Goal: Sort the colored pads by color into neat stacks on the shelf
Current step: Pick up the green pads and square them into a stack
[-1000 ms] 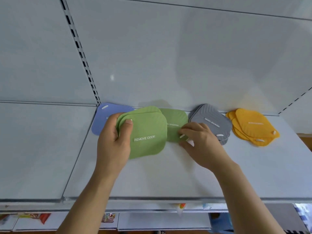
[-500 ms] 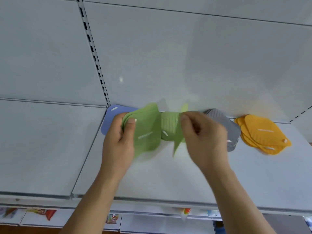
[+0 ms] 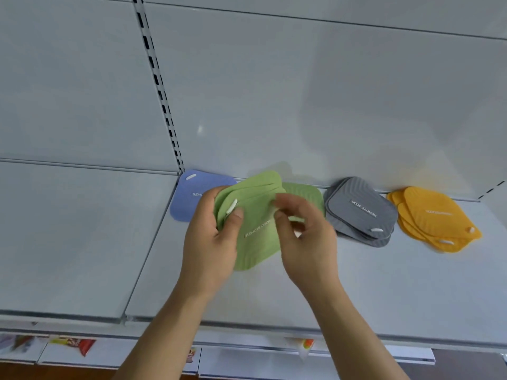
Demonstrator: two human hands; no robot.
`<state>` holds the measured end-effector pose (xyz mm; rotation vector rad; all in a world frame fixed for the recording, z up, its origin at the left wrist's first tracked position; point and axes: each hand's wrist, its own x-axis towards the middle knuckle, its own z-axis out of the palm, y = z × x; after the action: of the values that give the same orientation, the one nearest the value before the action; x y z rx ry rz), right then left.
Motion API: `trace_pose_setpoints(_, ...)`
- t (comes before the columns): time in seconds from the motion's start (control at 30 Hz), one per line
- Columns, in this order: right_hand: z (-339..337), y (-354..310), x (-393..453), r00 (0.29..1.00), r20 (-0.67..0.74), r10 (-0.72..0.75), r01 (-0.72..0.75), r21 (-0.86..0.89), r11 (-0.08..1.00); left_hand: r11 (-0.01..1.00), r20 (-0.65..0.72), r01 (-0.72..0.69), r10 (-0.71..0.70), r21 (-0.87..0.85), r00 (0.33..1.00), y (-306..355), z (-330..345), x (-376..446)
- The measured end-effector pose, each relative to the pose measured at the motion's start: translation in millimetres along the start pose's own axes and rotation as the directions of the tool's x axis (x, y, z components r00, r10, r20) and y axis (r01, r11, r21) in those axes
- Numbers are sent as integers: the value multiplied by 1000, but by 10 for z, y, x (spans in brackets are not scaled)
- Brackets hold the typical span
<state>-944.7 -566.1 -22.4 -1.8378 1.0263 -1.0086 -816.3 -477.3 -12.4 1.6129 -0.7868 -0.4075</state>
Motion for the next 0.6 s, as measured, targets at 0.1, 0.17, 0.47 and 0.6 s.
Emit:
trace_pose_setpoints(0.1, -97, 197, 125, 998, 61, 26, -14, -190, 982, 999, 11, -6, 7, -41, 1000, 3, -40, 30)
trace_pose_setpoints(0.17, -122, 233, 138, 993, 88, 75, -65, -113, 991, 997, 4, 6, -5, -74, 1000, 0, -34, 29)
trace_pose_setpoints(0.47, -24, 304, 1, 994, -26, 109, -85, 461, 883, 994, -8, 3, -4, -108, 1000, 5, 44, 74)
trace_pose_setpoints(0.6, -52, 309, 14, 982, 18, 188, -166, 559, 813, 986, 9, 19, -18, -165, 1000, -50, 36, 100)
